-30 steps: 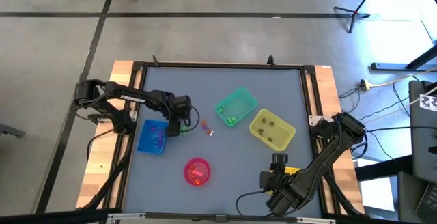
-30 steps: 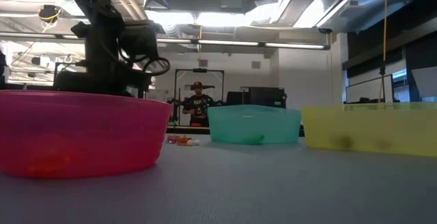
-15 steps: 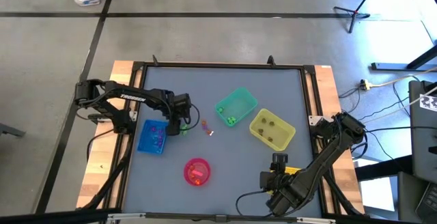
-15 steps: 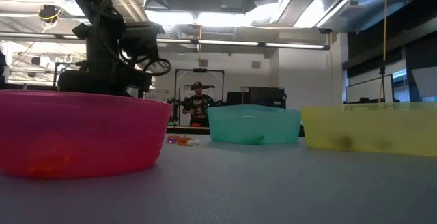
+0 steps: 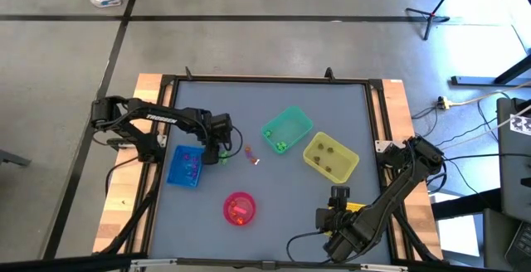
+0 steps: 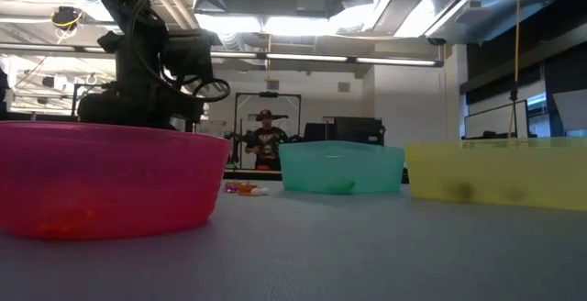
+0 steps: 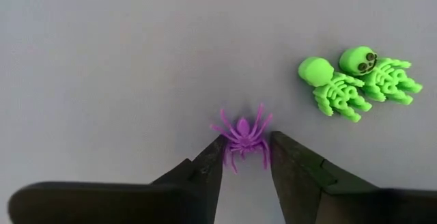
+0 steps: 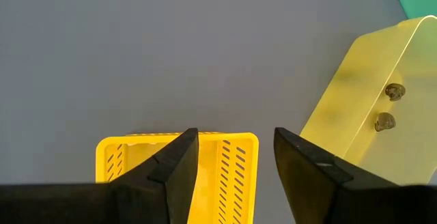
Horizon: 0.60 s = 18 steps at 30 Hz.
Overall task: Sort Halloween decoration
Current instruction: Put the violet spider toy into the blue bin
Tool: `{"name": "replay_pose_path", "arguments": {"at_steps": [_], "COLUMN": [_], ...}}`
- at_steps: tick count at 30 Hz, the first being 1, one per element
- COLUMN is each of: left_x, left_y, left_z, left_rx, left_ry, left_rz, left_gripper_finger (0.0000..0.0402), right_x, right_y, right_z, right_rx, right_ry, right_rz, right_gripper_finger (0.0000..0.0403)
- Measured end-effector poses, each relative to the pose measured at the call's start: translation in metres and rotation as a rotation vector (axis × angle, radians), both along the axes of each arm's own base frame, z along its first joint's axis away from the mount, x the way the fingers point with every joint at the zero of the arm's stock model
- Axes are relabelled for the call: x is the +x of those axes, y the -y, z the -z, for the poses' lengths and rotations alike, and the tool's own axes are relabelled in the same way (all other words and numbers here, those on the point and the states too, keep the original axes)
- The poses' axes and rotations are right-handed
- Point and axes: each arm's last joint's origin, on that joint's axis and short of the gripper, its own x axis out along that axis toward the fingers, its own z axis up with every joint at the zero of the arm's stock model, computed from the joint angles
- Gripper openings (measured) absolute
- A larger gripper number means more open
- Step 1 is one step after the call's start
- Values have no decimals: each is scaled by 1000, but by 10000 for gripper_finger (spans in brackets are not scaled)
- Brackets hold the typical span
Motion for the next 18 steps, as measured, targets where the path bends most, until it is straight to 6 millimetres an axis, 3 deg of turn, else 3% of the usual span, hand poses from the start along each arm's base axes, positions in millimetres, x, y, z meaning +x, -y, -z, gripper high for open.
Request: {"name": "replay_pose_path", "arguments": {"at_steps": [18], "left_x": [0], "left_y": [0], "left_z": [0], "left_rx": [-6], "left_ry": [1], "left_rz": [0], "left_gripper_finger": [59], "right_x": [0], "right_y": [0], "right_z": [0], "right_rx": [0], "right_ry": [0], "right_rz": [0], "right_gripper_finger": [189]}}
